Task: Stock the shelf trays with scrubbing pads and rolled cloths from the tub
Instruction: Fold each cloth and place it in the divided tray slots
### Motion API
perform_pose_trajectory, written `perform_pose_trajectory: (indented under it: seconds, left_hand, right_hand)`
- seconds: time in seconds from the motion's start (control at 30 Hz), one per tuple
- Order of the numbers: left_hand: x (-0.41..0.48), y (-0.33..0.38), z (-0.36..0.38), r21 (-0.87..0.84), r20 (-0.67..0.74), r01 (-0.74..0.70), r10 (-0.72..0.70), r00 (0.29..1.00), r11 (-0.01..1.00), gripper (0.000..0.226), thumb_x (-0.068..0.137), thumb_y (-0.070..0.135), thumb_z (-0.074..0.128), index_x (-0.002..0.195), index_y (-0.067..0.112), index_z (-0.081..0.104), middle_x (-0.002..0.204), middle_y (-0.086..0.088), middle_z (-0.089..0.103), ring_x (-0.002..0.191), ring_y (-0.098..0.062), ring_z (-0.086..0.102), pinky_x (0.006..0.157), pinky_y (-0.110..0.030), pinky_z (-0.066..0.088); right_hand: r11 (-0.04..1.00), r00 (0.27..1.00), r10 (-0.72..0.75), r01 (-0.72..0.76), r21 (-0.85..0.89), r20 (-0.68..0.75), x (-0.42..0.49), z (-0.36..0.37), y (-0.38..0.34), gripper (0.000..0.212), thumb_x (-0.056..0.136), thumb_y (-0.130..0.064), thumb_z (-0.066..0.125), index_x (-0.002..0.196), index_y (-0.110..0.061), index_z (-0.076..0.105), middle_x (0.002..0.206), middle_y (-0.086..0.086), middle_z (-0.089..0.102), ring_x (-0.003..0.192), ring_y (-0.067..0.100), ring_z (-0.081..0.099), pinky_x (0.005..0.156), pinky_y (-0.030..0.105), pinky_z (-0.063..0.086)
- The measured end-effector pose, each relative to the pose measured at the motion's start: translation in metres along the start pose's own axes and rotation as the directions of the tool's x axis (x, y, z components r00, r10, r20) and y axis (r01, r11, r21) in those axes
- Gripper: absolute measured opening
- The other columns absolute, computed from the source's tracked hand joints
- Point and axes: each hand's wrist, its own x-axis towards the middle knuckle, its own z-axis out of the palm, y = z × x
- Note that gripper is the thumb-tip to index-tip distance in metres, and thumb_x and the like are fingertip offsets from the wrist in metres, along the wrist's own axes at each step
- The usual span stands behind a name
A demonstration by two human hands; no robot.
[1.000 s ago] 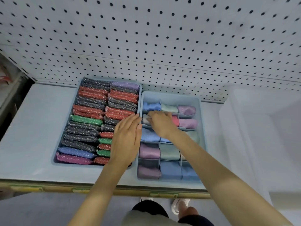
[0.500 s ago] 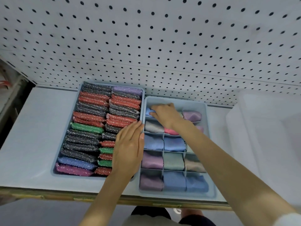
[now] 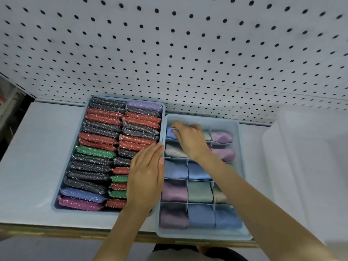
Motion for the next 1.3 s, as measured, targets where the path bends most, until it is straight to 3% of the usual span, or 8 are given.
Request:
perform_pose_trajectory:
  seconds: [0.2, 0.43, 0.53, 0.73, 0.87, 1.0, 1.17, 1.3]
  left_hand:
    - [0.000, -0.001, 0.001, 0.009, -0.003, -0.007, 0.007, 1.000, 1.000, 0.050, 0.103, 0.030, 0.022, 0.127, 0.007, 0.058, 0.131, -0.005, 0.059, 0.126, -0.015, 0.047, 0.114, -0.026, 0.021]
    - [-0.001, 0.002, 0.000, 0.023, -0.017, -0.003, 0.004, 1.000, 1.000, 0.046, 0.102, 0.027, 0.026, 0.126, 0.006, 0.059, 0.129, -0.006, 0.060, 0.123, -0.018, 0.050, 0.112, -0.031, 0.026]
    - [-0.001, 0.003, 0.000, 0.029, -0.017, -0.002, 0.002, 1.000, 1.000, 0.045, 0.101, 0.026, 0.027, 0.126, 0.006, 0.059, 0.129, -0.006, 0.060, 0.124, -0.019, 0.050, 0.112, -0.033, 0.028]
    - [-0.002, 0.005, 0.001, 0.084, -0.036, -0.020, 0.023, 0.999, 0.996, 0.044, 0.101, 0.023, 0.028, 0.124, 0.005, 0.060, 0.128, -0.008, 0.061, 0.123, -0.022, 0.052, 0.109, -0.036, 0.032]
    - [-0.002, 0.006, 0.001, 0.132, -0.040, -0.035, 0.040, 0.998, 0.991, 0.043, 0.100, 0.022, 0.029, 0.122, 0.003, 0.061, 0.126, -0.009, 0.062, 0.121, -0.024, 0.053, 0.108, -0.036, 0.032]
    - [-0.003, 0.006, 0.001, 0.144, -0.040, -0.041, 0.047, 0.998, 0.989, 0.044, 0.101, 0.023, 0.029, 0.123, 0.003, 0.061, 0.127, -0.010, 0.061, 0.122, -0.024, 0.052, 0.107, -0.036, 0.031]
    - [-0.003, 0.007, 0.002, 0.164, -0.045, -0.043, 0.051, 0.998, 0.985, 0.046, 0.101, 0.025, 0.027, 0.123, 0.003, 0.061, 0.127, -0.010, 0.061, 0.122, -0.024, 0.052, 0.106, -0.036, 0.032]
    - [-0.004, 0.008, 0.003, 0.173, -0.054, -0.042, 0.053, 0.997, 0.984, 0.046, 0.101, 0.025, 0.027, 0.122, 0.003, 0.061, 0.126, -0.009, 0.062, 0.121, -0.024, 0.053, 0.105, -0.036, 0.033]
  right_hand:
    - [0.936, 0.994, 0.006, 0.034, 0.350, -0.112, -0.015, -0.036, 0.031, 0.021, 0.096, -0.015, 0.051, 0.106, -0.009, 0.068, 0.104, 0.009, 0.070, 0.095, 0.030, 0.064, 0.086, 0.036, 0.047]
    - [0.993, 0.994, 0.078, -0.071, -0.090, 0.078, -0.047, -0.049, 0.088, 0.027, 0.084, 0.005, 0.047, 0.105, -0.004, 0.061, 0.103, 0.016, 0.062, 0.097, 0.034, 0.058, 0.076, 0.034, 0.041]
    - [0.969, 0.994, 0.011, 0.018, -0.248, 0.113, -0.043, -0.053, 0.080, 0.029, 0.090, -0.003, 0.043, 0.117, -0.006, 0.055, 0.114, 0.016, 0.062, 0.107, 0.031, 0.058, 0.088, 0.034, 0.039]
    - [0.942, 0.991, 0.022, 0.025, -0.334, 0.134, -0.039, -0.059, 0.089, 0.023, 0.097, -0.026, 0.042, 0.103, -0.015, 0.061, 0.100, 0.015, 0.067, 0.094, 0.035, 0.062, 0.071, 0.032, 0.040]
    - [0.985, 0.972, -0.005, 0.046, -0.168, 0.235, -0.043, -0.074, 0.093, 0.025, 0.097, -0.024, 0.044, 0.101, -0.009, 0.062, 0.097, 0.016, 0.066, 0.090, 0.034, 0.059, 0.069, 0.033, 0.041]
    - [0.995, 0.996, 0.022, -0.030, 0.095, 0.089, -0.061, -0.088, 0.094, 0.020, 0.090, -0.013, 0.051, 0.093, -0.007, 0.069, 0.095, 0.013, 0.069, 0.087, 0.034, 0.062, 0.080, 0.041, 0.048]
    - [0.945, 0.966, -0.042, 0.121, -0.304, 0.256, -0.085, -0.058, 0.088, 0.016, 0.090, -0.018, 0.051, 0.101, -0.013, 0.062, 0.127, 0.001, 0.059, 0.102, 0.029, 0.060, 0.083, 0.032, 0.041]
    - [0.864, 0.983, -0.035, 0.121, -0.489, 0.182, -0.081, -0.050, 0.084, 0.025, 0.091, -0.016, 0.052, 0.116, -0.015, 0.053, 0.109, 0.004, 0.067, 0.100, 0.025, 0.060, 0.086, 0.029, 0.033]
